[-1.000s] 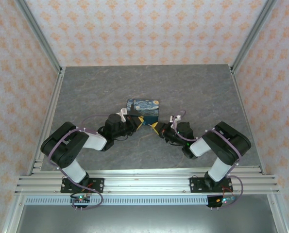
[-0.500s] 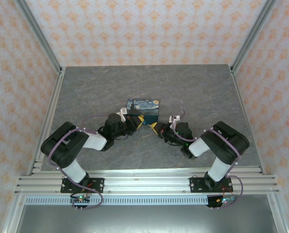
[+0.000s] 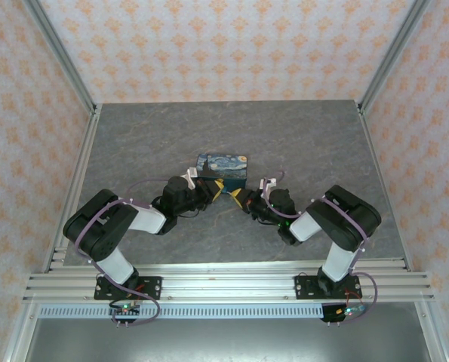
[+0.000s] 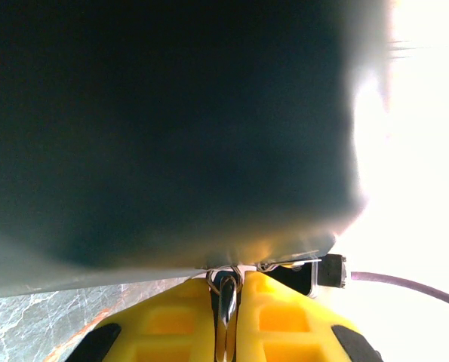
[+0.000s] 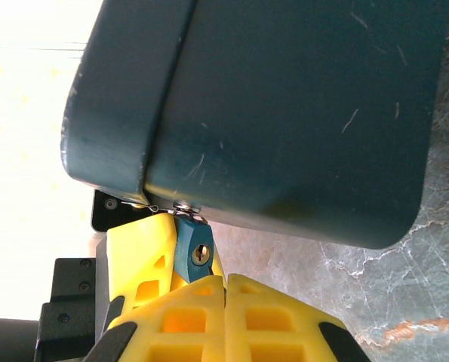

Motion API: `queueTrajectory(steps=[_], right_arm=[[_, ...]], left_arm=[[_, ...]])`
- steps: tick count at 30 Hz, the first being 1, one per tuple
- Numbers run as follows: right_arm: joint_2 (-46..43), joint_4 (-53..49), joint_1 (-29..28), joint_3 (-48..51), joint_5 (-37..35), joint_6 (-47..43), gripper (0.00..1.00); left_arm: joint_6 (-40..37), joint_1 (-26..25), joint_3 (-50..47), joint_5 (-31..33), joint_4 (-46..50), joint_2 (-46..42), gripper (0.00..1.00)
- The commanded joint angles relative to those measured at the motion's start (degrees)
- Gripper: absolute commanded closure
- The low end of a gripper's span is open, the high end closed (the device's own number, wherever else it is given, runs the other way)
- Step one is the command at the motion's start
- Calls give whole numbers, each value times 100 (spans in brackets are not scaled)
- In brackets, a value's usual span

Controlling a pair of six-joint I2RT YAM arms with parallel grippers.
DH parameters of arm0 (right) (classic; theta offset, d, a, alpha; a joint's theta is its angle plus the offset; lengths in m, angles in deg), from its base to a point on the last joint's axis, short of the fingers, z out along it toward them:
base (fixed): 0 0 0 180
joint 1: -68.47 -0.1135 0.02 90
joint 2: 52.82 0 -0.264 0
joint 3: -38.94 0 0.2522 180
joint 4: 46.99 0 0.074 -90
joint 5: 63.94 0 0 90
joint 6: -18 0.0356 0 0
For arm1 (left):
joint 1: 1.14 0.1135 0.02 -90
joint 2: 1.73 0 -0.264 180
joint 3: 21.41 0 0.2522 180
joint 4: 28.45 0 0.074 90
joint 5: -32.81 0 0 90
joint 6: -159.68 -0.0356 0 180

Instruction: Unlock the padlock with the key

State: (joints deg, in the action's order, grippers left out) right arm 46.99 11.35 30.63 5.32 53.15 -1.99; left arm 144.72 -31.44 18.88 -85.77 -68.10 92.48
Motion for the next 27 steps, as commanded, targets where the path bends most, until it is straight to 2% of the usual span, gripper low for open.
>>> queueTrajectory(steps=[1, 27], right_arm=[[34, 279, -32, -120, -115, 3, 100], [380, 342, -30, -475, -30, -35, 100]], left_arm=[[-23, 41, 107, -70, -383, -204, 100], [62, 33, 73, -100, -504, -186, 100]])
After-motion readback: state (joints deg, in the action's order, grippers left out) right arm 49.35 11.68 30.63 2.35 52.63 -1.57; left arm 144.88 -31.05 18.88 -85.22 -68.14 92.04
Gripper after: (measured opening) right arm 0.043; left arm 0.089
